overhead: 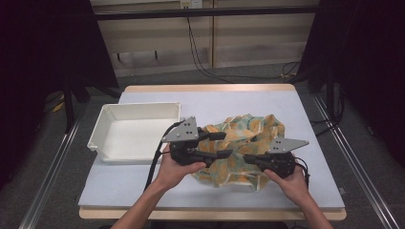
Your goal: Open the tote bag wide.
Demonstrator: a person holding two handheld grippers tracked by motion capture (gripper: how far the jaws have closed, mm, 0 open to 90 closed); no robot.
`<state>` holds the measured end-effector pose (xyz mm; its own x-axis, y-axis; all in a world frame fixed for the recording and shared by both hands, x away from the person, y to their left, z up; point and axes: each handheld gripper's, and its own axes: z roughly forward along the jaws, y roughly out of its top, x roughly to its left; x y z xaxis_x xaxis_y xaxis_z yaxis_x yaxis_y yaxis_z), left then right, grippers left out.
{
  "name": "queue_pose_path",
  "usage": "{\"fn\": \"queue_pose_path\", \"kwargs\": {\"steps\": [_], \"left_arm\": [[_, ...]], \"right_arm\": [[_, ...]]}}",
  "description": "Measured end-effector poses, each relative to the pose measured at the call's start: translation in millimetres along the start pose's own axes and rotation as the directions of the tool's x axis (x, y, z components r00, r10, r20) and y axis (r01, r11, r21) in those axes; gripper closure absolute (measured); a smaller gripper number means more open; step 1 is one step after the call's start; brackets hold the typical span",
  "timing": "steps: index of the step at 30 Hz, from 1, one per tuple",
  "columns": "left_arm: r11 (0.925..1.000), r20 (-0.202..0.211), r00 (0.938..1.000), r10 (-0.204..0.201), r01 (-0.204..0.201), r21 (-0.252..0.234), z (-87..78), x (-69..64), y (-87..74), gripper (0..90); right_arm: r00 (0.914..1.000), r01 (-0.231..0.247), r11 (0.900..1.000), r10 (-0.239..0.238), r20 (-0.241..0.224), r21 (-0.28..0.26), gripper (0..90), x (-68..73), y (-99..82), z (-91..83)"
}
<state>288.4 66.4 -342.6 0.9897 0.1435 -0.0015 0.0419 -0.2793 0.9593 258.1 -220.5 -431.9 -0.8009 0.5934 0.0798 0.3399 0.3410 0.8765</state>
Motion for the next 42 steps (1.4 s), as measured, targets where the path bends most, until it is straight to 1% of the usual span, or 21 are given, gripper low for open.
{"fn": "queue_pose_path", "kwargs": {"steps": [3, 4, 5, 6, 7, 8, 12, 15, 18, 20, 21, 23, 25, 28, 30, 32, 34, 37, 39, 40, 42], "left_arm": [[0.9991, -0.025, 0.9997, 0.004, -0.003, 0.042, 8.6, 3.6, -2.4, 43.6], [0.9966, -0.074, 0.9972, 0.01, -0.004, 0.083, 14.4, 11.7, -8.6, 46.7], [0.9966, -0.074, 0.9972, 0.01, -0.004, 0.083, 14.4, 11.7, -8.6, 52.5], [0.9959, -0.076, 0.997, -0.012, 0.018, 0.089, 16.4, 18.4, -13.7, 59.9], [0.9954, -0.091, 0.9957, -0.018, 0.027, 0.092, 17.0, 21.9, -16.9, 59.9], [0.9928, -0.11, 0.9935, -0.032, 0.044, 0.111, 17.6, 30.0, -24.2, 76.9], [0.9882, -0.144, 0.9879, -0.058, 0.078, 0.132, 15.6, 40.7, -34.0, 88.6], [0.9881, -0.162, 0.9849, -0.062, 0.083, 0.13, 11.8, 48.5, -35.4, 89.1], [0.9869, -0.193, 0.977, -0.092, 0.115, 0.113, 8.0, 62.3, -36.8, 89.3], [0.9845, -0.182, 0.9788, -0.094, 0.118, 0.13, 9.1, 68.3, -38.5, 89.4], [0.9845, -0.182, 0.9788, -0.094, 0.118, 0.13, 9.1, 68.3, -38.5, 89.4], [0.9764, -0.188, 0.9778, -0.093, 0.126, 0.175, 18.3, 70.1, -44.2, 89.5], [0.9743, -0.182, 0.9773, -0.109, 0.141, 0.176, 22.4, 72.5, -49.9, 89.3], [0.9697, -0.188, 0.9756, -0.113, 0.15, 0.193, 27.7, 72.7, -58.0, 89.0], [0.9687, -0.201, 0.973, -0.113, 0.153, 0.195, 26.8, 72.9, -62.6, 88.6], [0.9648, -0.197, 0.969, -0.149, 0.186, 0.186, 22.6, 74.8, -67.6, 86.9], [0.9628, -0.18, 0.9697, -0.166, 0.199, 0.183, 16.5, 76.6, -71.6, 81.6], [0.9655, -0.168, 0.9698, -0.177, 0.204, 0.161, 9.7, 76.8, -71.1, 73.7], [0.9695, -0.151, 0.97, -0.191, 0.21, 0.126, 3.2, 75.3, -65.5, 69.8], [0.9728, -0.143, 0.9743, -0.174, 0.192, 0.129, -0.8, 73.6, -59.3, 62.5], [0.9807, -0.129, 0.9826, -0.133, 0.15, 0.126, -6.1, 67.4, -43.0, 58.8]], "right_arm": [[1.0, 0.0, 1.0, 0.0, -0.005, 0.0, 90.0, 0.6, 0.0, 0.1], [1.0, 0.001, 1.0, -0.001, -0.005, 0.001, 90.0, 1.0, 0.2, -0.2], [1.0, 0.001, 1.0, -0.001, -0.005, 0.001, 90.0, 1.0, 0.2, -0.2], [0.9999, 0.002, 1.0, -0.002, -0.013, 0.001, 90.0, 2.4, 0.4, -1.3], [0.9999, 0.002, 1.0, -0.002, -0.013, 0.001, 90.0, 2.4, 0.4, -1.3], [0.9997, 0.006, 1.0, -0.006, -0.023, 0.004, 90.0, 3.1, 0.2, -2.6], [0.9993, 0.004, 0.9999, -0.003, -0.037, 0.013, 90.0, 5.0, -1.6, -5.9], [0.9987, 0.011, 0.9997, -0.01, -0.051, 0.022, 90.0, 6.8, -3.2, -7.0], [0.997, 0.032, 0.9978, -0.027, -0.073, 0.058, 90.0, 13.4, -7.8, -8.2], [0.9961, 0.042, 0.9958, -0.036, -0.08, 0.082, 90.0, 17.6, -12.4, -9.7], [0.9961, 0.042, 0.9958, -0.036, -0.08, 0.082, 90.0, 17.6, -12.4, -9.7], [0.9952, 0.044, 0.9953, -0.036, -0.09, 0.087, 90.0, 20.1, -15.9, -13.5], [0.9964, 0.046, 0.9943, -0.039, -0.075, 0.096, 90.0, 19.9, -18.7, -15.1], [0.9983, 0.019, 0.9945, -0.013, -0.057, 0.103, 90.0, 14.8, -27.1, -14.2], [0.9988, 0.0, 0.9937, 0.005, -0.048, 0.112, 88.6, 13.2, -31.7, -11.8], [0.9988, 0.001, 0.9929, 0.005, -0.049, 0.119, 85.0, 13.2, -32.9, -10.7], [0.9991, 0.001, 0.9953, 0.003, -0.043, 0.097, 81.1, 14.6, -29.6, -14.3], [0.9992, 0.007, 0.9984, -0.005, -0.039, 0.057, 76.6, 15.0, -21.7, -21.5], [0.9993, 0.008, 0.999, -0.007, -0.036, 0.045, 76.3, 14.8, -18.5, -24.0], [0.9996, 0.01, 0.9997, -0.01, -0.025, 0.023, 73.2, 13.1, -11.5, -28.4], [0.9998, 0.019, 0.9997, -0.019, -0.012, 0.012, 71.2, 11.8, -6.2, -30.9]]}}
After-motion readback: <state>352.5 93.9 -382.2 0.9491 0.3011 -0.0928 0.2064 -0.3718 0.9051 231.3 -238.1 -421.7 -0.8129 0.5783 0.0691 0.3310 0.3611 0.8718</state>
